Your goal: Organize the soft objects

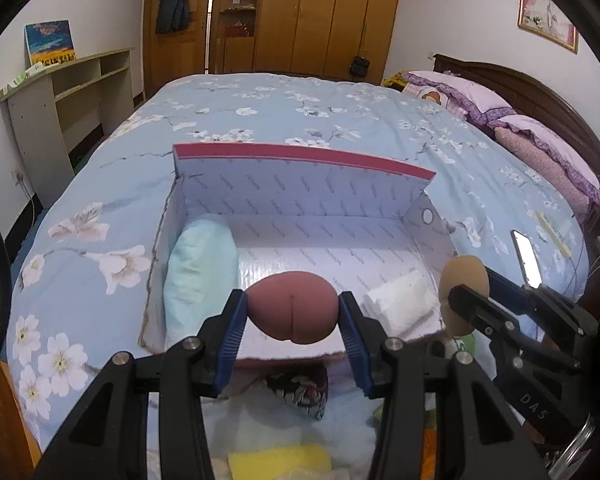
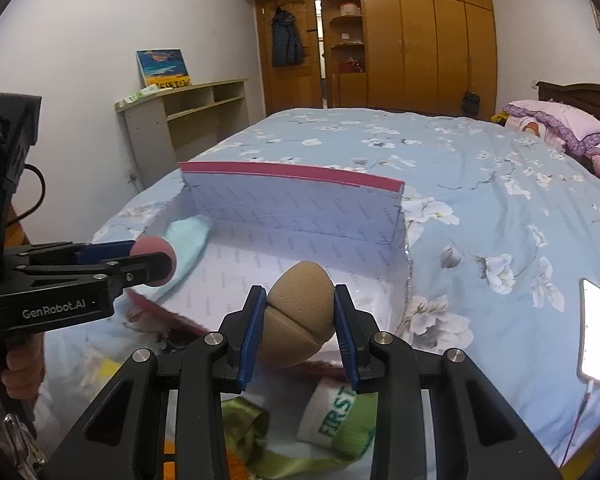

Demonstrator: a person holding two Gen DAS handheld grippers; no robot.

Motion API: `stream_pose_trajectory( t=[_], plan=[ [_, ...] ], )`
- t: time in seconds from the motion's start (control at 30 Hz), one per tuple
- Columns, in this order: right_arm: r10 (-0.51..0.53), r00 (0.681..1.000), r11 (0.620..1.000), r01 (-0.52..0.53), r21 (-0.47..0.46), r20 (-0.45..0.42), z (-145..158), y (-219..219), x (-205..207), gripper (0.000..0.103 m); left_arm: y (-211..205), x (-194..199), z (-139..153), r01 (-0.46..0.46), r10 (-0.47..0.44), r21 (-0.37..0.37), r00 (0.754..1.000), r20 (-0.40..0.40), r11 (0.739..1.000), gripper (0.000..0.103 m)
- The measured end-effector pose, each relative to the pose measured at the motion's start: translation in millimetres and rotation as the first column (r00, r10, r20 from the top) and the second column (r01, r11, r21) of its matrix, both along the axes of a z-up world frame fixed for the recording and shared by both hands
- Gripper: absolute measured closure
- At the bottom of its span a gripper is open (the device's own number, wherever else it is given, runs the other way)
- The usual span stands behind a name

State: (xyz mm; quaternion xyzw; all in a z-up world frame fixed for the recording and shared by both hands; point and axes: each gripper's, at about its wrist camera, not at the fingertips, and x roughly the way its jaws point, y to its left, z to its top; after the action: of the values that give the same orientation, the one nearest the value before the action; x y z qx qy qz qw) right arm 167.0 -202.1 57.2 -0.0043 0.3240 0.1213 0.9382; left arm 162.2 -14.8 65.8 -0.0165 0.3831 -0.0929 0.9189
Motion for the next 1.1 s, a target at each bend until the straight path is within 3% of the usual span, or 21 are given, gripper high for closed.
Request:
stream_pose_trajectory(
  t=[0.67,1.1],
  plan=[
    [-0.055,0.998,0.998,0.055,-0.032,-0.007,-28.2,-7.9,25.5,0.068,-18.8,34.5,-36.8,0.007,-0.005,0.065,1.000,-0.021,0.998,0.054],
    [-0.052,0.998,0.998,0.051,-0.028,-0.047,-44.4,-8.8,33.5,0.068,-17.9,43.8,-56.1,0.000,0.004,0.068,0.998,-0.064,0.998,0.054]
  ],
)
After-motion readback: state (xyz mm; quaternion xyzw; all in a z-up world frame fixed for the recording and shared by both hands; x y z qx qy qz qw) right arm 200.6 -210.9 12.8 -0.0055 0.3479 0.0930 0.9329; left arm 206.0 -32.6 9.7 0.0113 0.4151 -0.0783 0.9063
